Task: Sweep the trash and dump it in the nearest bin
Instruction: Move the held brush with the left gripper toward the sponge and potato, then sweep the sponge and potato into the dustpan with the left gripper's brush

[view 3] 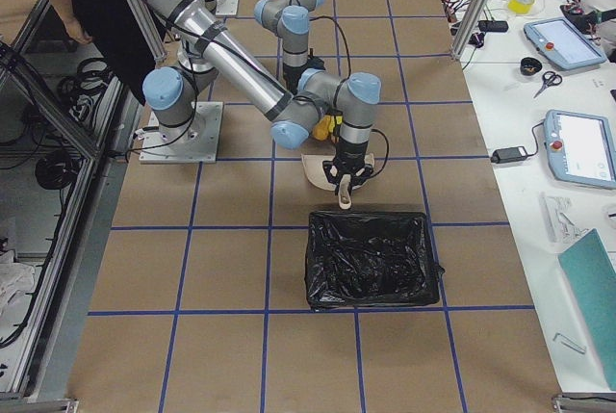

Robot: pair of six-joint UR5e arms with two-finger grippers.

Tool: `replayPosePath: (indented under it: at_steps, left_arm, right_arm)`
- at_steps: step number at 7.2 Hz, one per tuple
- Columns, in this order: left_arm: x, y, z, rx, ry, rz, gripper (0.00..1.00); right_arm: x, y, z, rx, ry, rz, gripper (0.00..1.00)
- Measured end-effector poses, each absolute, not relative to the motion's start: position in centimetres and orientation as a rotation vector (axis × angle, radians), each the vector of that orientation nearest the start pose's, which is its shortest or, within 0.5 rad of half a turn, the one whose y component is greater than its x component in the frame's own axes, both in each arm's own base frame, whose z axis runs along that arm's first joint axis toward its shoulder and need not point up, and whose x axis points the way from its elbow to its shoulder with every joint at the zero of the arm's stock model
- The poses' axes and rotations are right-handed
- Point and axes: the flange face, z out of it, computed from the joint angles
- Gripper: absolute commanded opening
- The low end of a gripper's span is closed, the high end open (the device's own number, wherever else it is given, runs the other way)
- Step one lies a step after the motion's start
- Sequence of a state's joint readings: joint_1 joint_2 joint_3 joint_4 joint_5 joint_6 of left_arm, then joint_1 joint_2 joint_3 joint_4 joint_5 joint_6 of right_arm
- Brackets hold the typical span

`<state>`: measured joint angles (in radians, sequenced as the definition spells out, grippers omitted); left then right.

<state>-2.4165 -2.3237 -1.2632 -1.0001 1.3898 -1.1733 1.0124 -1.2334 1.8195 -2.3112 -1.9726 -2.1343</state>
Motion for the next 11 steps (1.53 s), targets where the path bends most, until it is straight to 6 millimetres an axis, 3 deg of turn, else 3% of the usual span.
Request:
replayPosePath:
  at_steps: [4, 8, 11]
  left_arm:
    - [-69.7, -40.2, 21.7, -0.569, 3.337, 0.134, 0.0]
    - [-73.8, -40.7, 22.0, -0.401, 3.416, 0.05, 0.0]
    - [-76.5, -39.3, 21.6, -0.419, 3.436, 0.047, 0.0]
  right_arm:
    - [-22.7, -54.2, 27.2, -2.323, 2.38, 0.601, 0.0]
    - [-22.8, -54.3, 27.3, -2.322, 2.387, 0.6, 0.0]
    - [-22.8, -54.3, 27.3, -2.322, 2.392, 0.598, 0.0]
